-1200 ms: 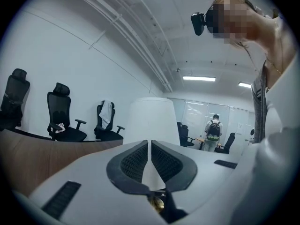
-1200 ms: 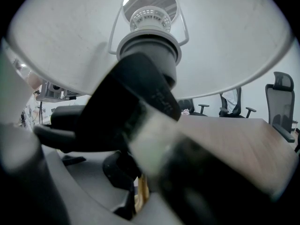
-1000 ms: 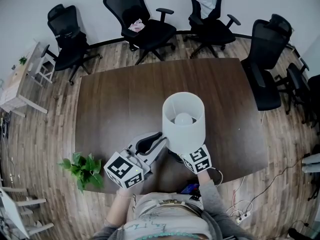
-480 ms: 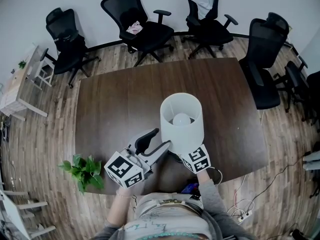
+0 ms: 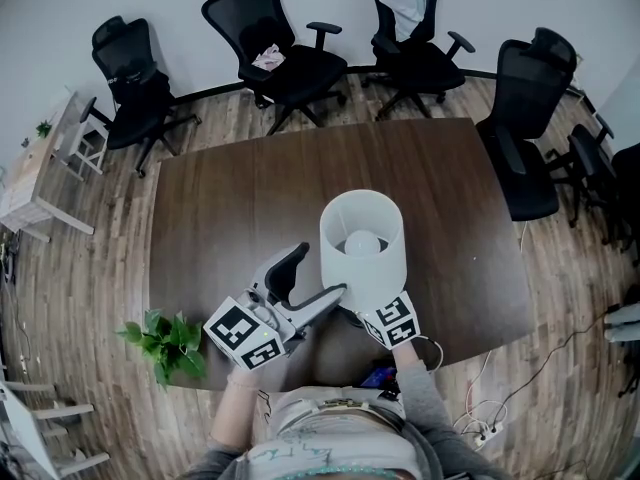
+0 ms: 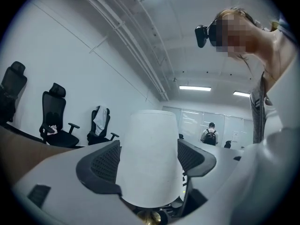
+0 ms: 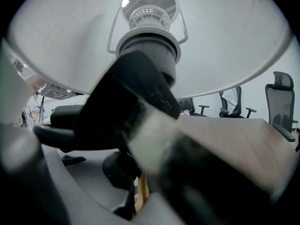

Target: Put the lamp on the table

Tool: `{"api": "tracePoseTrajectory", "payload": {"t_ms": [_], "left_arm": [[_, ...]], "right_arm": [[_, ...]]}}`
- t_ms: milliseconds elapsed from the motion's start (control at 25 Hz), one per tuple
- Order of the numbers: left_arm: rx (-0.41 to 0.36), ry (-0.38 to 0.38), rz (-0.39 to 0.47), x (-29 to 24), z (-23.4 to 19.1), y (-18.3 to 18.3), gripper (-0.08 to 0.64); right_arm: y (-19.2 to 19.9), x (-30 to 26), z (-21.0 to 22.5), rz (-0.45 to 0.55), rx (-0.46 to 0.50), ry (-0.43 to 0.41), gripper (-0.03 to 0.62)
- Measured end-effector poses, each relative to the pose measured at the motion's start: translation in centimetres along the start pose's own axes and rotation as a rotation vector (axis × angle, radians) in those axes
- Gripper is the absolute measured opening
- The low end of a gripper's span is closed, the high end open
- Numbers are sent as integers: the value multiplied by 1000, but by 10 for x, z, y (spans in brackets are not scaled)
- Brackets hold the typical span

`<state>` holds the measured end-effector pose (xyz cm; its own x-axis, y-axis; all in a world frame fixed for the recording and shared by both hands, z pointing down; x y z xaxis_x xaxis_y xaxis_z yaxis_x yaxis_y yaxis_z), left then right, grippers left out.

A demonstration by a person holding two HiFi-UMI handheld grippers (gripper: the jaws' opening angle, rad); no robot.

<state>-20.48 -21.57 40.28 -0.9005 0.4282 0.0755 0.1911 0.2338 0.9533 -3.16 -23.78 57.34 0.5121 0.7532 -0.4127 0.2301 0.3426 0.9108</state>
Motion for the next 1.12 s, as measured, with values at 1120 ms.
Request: {"api": "tracePoseTrajectory", "payload": {"t_ms": [1120], "left_arm": [[-51, 82, -125, -34, 1, 7, 430]], "right_arm": [[5, 1, 1, -6, 4, 3, 18]]}}
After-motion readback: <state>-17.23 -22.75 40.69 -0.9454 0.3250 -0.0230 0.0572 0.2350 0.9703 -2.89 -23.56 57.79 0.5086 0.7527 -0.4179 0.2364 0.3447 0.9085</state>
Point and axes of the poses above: the fingertips, and each gripper's own axes: x backward along the fingers, z to its right, y out of its underside, the point moved 9 cm from there along x, backward along the fingers, and after that the axes turned 13 degrees about y, right-handed, at the moved point
